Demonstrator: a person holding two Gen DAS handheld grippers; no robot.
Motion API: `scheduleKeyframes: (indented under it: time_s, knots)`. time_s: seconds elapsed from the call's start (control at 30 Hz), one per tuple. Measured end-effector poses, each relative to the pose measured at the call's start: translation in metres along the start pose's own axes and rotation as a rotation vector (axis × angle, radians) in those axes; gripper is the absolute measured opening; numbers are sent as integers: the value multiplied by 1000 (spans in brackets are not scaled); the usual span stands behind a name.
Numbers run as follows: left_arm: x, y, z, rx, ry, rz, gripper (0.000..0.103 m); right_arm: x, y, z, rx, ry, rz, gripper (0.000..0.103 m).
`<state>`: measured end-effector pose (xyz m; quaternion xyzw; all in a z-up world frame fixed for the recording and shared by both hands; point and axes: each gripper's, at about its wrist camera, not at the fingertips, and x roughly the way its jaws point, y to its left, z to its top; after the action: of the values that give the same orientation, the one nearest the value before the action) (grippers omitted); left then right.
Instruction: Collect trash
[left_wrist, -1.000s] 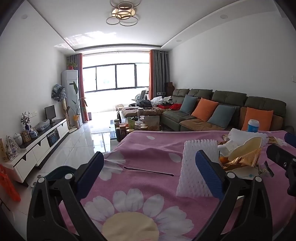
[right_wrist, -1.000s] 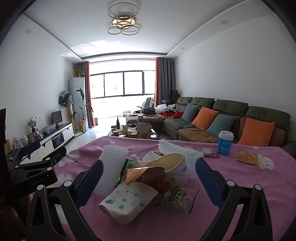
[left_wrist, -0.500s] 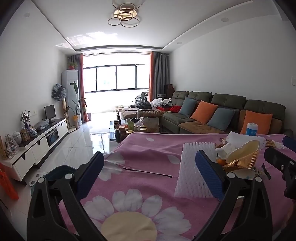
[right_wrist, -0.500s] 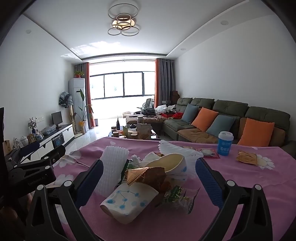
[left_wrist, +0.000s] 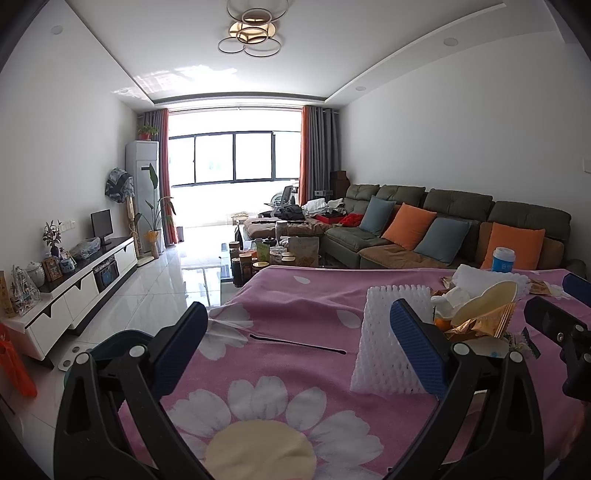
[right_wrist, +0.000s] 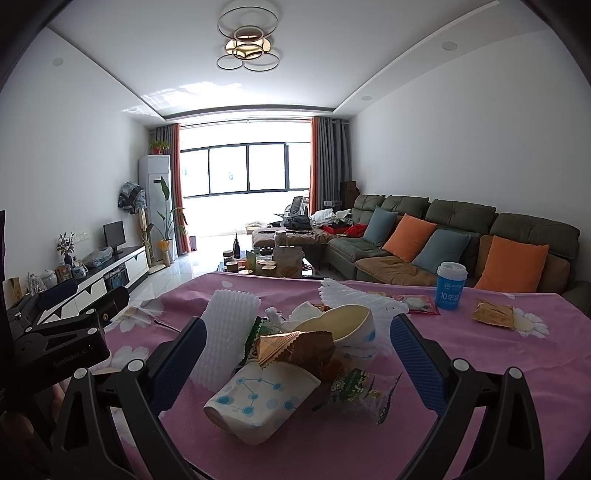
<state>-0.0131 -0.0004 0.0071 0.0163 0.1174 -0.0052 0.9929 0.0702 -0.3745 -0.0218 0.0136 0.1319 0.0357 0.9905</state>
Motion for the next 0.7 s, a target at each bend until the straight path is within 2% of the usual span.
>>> scheduleKeyframes:
  time_s: [0.7]
  knots:
    - [-1, 1, 0, -6, -3, 4, 97, 1, 1, -1, 1, -1, -1, 96]
